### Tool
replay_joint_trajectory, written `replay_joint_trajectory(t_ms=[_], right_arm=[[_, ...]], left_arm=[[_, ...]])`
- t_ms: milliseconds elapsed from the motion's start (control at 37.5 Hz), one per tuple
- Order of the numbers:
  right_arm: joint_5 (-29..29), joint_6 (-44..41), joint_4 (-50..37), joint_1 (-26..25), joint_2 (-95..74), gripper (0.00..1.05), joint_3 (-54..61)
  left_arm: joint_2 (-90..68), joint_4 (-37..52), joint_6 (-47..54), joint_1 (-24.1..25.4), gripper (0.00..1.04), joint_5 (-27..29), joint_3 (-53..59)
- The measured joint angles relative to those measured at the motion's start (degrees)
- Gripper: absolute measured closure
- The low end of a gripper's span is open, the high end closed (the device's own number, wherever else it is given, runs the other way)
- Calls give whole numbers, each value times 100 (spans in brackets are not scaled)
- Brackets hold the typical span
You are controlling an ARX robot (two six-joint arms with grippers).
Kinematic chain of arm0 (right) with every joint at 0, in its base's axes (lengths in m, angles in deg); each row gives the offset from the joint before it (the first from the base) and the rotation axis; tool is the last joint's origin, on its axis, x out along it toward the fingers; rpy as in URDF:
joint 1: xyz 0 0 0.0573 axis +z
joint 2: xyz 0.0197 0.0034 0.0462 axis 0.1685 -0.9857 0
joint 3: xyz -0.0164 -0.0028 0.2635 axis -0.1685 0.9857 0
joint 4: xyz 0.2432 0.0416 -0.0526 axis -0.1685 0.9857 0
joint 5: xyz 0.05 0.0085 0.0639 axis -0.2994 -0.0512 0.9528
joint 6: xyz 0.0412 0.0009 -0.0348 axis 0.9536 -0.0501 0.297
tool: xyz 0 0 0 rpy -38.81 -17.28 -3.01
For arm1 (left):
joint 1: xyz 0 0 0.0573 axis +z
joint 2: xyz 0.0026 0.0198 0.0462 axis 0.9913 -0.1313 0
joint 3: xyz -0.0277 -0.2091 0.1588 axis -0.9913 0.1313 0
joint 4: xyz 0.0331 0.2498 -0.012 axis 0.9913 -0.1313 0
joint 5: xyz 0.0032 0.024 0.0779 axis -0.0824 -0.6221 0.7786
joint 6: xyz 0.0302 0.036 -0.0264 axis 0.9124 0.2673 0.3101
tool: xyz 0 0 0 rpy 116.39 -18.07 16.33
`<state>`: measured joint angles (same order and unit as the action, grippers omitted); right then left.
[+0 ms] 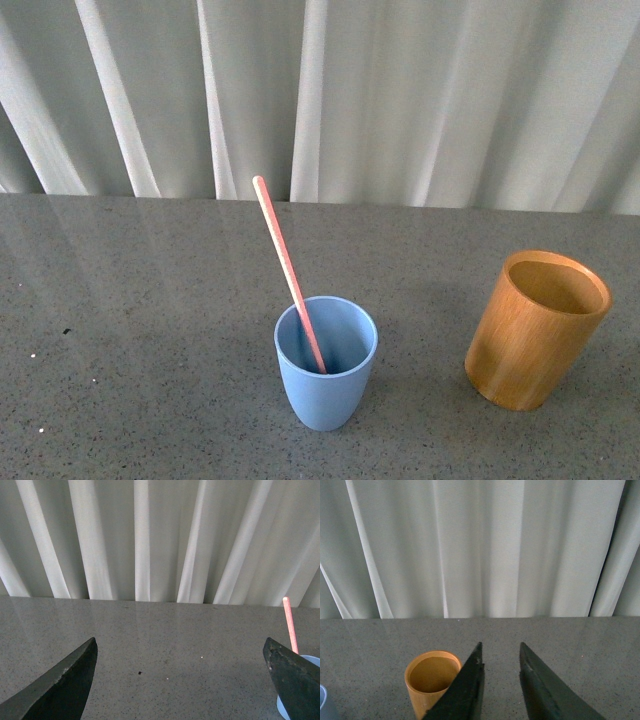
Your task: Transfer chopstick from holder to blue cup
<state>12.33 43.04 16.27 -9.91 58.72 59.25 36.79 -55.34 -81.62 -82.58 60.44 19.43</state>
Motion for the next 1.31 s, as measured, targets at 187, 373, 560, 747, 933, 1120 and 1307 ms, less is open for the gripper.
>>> replay_joint_trajectory(t_ms=[187,373,560,747,933,1120,1307], right_arm=[[-13,-24,411,2,474,104,2],[-15,-33,964,4,1023,104,2],[-15,-33,1322,4,1388,104,2],[-15,-33,1582,4,1648,104,2],[-15,-31,2352,4,2251,104,0],[-17,-31,2706,4,2736,104,0],[-17,-37,2712,4,2741,95,0]], left_arm=[[0,0,0,0,7,0,0],[0,0,0,0,7,0,0],[0,0,0,0,7,0,0],[0,0,0,0,7,0,0],[0,0,0,0,7,0,0],[4,0,0,0,7,-4,0],[4,0,0,0,7,-2,0]])
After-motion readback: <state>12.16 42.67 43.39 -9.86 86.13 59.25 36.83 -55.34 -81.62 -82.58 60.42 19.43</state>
